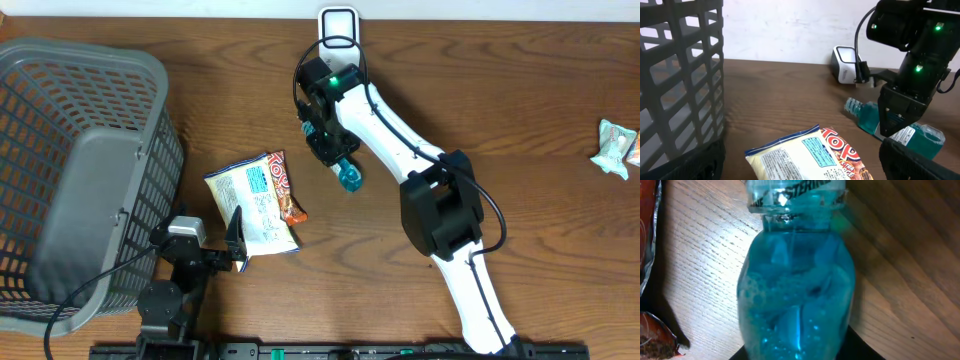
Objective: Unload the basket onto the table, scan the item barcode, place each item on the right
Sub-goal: 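Lift the Listerine bottle and hold it below the scanner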
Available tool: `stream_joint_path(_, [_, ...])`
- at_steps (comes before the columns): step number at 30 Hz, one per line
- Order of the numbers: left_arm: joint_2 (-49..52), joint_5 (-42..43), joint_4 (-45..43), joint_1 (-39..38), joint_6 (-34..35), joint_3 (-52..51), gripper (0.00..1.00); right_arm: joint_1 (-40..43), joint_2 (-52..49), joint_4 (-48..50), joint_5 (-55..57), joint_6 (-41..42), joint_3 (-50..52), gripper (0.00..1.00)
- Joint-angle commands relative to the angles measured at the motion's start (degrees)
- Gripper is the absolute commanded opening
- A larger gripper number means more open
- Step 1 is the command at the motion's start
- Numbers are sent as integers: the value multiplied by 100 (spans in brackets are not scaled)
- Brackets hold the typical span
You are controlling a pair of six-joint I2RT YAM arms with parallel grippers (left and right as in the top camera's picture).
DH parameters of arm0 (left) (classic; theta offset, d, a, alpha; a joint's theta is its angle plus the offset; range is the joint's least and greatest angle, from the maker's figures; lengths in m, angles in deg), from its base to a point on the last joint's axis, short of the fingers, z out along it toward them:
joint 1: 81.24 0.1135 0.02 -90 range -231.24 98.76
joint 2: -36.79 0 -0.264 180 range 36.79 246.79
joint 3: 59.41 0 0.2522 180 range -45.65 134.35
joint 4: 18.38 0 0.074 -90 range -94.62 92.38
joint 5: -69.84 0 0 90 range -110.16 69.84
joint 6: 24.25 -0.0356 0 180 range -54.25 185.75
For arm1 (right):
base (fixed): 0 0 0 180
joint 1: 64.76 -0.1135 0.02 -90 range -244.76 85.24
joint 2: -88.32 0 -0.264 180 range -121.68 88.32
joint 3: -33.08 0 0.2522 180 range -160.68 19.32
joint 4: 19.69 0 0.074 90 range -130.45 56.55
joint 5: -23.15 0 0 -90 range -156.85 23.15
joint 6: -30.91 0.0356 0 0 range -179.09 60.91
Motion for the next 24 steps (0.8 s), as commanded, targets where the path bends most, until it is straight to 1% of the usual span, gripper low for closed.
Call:
stream_joint_path(1, [-26,-9,96,28,28,-149,98,-70,-352,2,-33,-76,101,30])
stream_joint_path(4, [-26,-9,96,28,28,-149,98,-74,-299,2,-35,-76,44,34])
stream_joint_path(12, [-26,-9,96,28,28,-149,98,-101,-219,11,-35,-76,35,41])
stream_joint_path(17, [-26,-9,96,28,28,-149,98,-105,-90,11,-33,-76,17,47])
stream_joint_path(19, [-26,-9,96,28,28,-149,98,-105,-57,11,-33,-76,-24,56])
stream_joint_path(20, [-26,-9,96,28,28,-149,98,-105,-57,13,-33,-74,-42,57])
stream_joint_path(22, [-26,-9,96,28,28,-149,98,-105,-57,24,-33,-74,-48,54])
stream_joint_path(24, [-26,-9,96,28,28,-149,98,-101,-57,22,-33,-74,-48,45])
